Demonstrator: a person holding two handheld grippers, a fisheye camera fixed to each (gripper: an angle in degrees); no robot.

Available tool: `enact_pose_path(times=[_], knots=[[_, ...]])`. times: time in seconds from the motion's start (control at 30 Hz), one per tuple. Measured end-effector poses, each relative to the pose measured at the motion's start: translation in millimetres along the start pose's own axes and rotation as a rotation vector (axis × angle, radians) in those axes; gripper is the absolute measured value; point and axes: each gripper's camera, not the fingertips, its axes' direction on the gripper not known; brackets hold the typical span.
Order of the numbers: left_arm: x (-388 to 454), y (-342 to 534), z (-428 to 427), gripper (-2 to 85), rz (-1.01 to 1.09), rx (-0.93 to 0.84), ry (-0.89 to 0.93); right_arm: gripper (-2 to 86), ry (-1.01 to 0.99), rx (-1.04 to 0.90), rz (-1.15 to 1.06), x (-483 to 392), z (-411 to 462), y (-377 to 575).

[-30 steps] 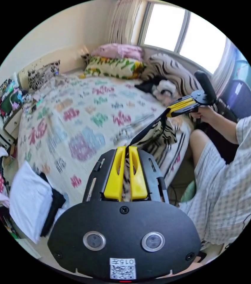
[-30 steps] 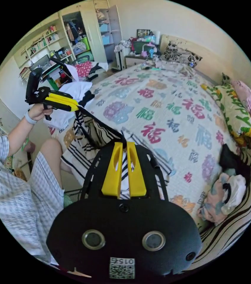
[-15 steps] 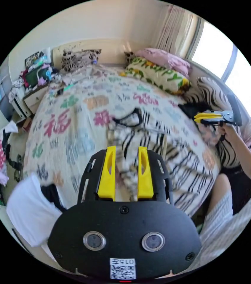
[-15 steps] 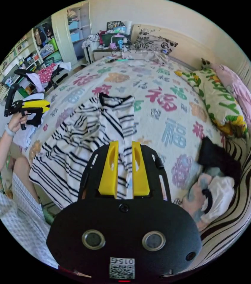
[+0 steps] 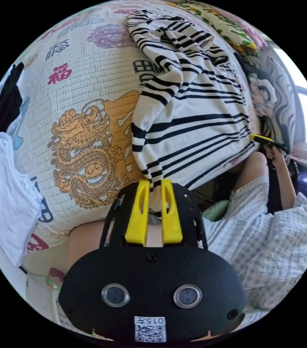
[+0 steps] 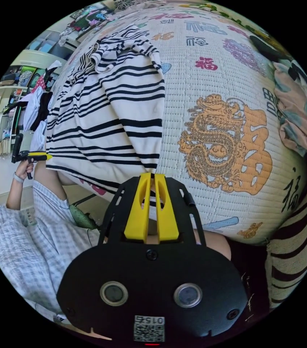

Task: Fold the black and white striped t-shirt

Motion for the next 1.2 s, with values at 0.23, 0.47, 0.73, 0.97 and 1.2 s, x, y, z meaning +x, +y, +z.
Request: enact_pose_path(times=[0.23, 0.47, 0.73, 0.97, 1.2], knots=[[14, 20, -18, 1.4, 0.045, 0.015, -0.080, 0.1, -0.045, -0.004, -0.010, 9, -28, 27], [14, 5, -11, 7.1, -0.023, -0.017, -0.184, 6.0, 0.127, 0.022, 0.029, 14, -33, 5], [115, -122, -82, 10.9, 0.249, 0.429, -0.329, 10.5, 0.169, 0.301, -0.327, -64, -74, -148], [170, -284, -3, 11.7, 0.356, 0.254, -0.445, 8.1, 0.362, 0.102, -0.476, -108, -12, -278], [104, -286, -57, 1.6, 0.281, 0.372, -0.121, 3.0, 0.000, 0.253, -0.298, -15, -94, -301]])
